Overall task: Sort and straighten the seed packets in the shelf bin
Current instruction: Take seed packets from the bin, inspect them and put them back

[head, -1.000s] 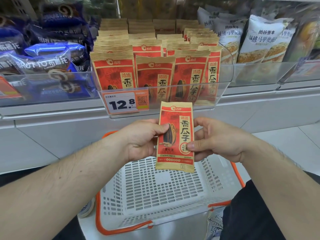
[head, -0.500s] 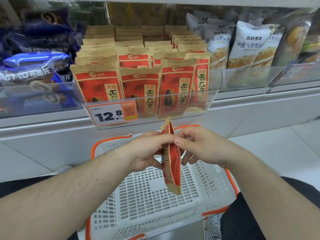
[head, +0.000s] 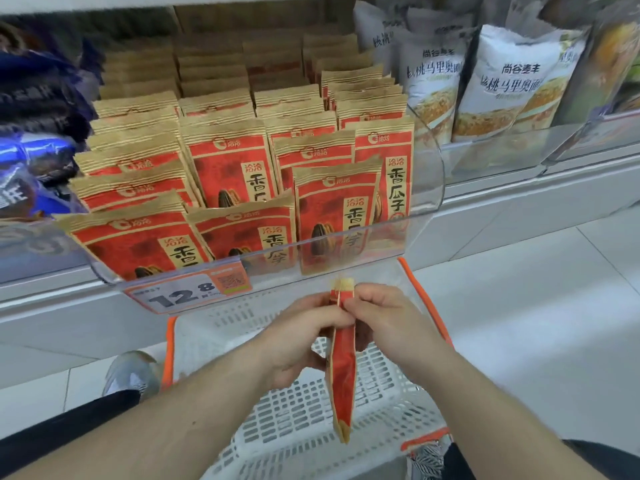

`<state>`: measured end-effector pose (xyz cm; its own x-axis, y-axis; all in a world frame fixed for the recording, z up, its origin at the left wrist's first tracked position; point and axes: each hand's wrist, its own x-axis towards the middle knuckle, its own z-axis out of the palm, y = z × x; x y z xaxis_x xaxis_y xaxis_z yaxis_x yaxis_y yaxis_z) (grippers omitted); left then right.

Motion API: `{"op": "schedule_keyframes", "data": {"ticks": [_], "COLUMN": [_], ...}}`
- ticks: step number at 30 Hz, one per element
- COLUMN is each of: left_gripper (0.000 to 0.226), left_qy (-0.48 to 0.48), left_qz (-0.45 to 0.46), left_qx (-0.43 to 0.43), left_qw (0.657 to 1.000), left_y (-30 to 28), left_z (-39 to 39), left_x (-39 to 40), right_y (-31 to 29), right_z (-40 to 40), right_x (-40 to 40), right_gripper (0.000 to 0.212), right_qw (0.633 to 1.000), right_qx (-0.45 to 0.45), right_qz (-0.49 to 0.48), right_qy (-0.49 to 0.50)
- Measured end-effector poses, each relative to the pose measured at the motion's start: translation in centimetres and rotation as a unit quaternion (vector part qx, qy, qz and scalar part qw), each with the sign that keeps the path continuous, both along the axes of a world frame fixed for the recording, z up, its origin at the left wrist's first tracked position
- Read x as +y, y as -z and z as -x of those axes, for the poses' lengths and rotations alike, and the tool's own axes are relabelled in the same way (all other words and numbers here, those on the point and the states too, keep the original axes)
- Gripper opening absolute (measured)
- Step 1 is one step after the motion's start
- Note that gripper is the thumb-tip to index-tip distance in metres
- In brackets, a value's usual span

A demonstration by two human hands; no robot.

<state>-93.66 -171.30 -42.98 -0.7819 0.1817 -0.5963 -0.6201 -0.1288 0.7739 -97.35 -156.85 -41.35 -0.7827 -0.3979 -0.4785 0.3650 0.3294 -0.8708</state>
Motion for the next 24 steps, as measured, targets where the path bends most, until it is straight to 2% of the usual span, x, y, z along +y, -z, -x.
{"op": "schedule_keyframes", "data": {"ticks": [4, 7, 9, 12, 13, 15, 19, 24], "left_gripper": [0.026, 0.013, 0.011, 0.023, 0.021, 0.015, 0.017, 0.020], "left_qy": [0.029, 0.022, 0.026, 0.012, -0.001, -0.025, -0.040, -0.046], "left_qz": [-0.004, -0.016, -0.022, -0.026, -0.035, -0.054, -0.099, -0.118], "left_qx": [0.013, 0.029, 0.040, 0.052, 0.054, 0.055, 0.068, 0.073], "left_qw": [0.999, 0.999, 0.999, 0.998, 0.998, 0.997, 0.992, 0.989], "left_y": [-0.2, -0.8, -1.2, -1.2, -1.4, -1.9, -2.2, -2.0], "left_z": [-0.5, -1.3, -2.0, -2.5, -2.6, -2.6, -3.0, -3.7], "left_x": [1.2, 1.8, 1.8, 1.4, 1.3, 0.9, 0.0, -1.1], "right_y": [-0.1, -1.2, -2.2, -2.8, -2.9, -3.1, -3.0, -3.2], "right_z": [-1.7, -2.7, -3.3, -3.4, -3.2, -3.1, -3.1, -3.3], "right_x": [0.9, 1.5, 1.4, 1.0, 0.8, 0.5, -0.1, -0.8], "right_gripper": [0.032, 0.037, 0.036, 0.030, 0.028, 0.024, 0.023, 0.031], "right_qw": [0.999, 0.998, 0.998, 0.997, 0.997, 0.997, 0.997, 0.995], "right_qx": [-0.006, 0.023, 0.039, 0.069, 0.075, 0.078, 0.070, 0.060], "right_qz": [0.015, 0.009, -0.002, -0.029, -0.031, -0.017, 0.033, 0.067], "right_qy": [0.050, 0.059, 0.041, 0.003, -0.002, -0.003, -0.010, -0.033]}}
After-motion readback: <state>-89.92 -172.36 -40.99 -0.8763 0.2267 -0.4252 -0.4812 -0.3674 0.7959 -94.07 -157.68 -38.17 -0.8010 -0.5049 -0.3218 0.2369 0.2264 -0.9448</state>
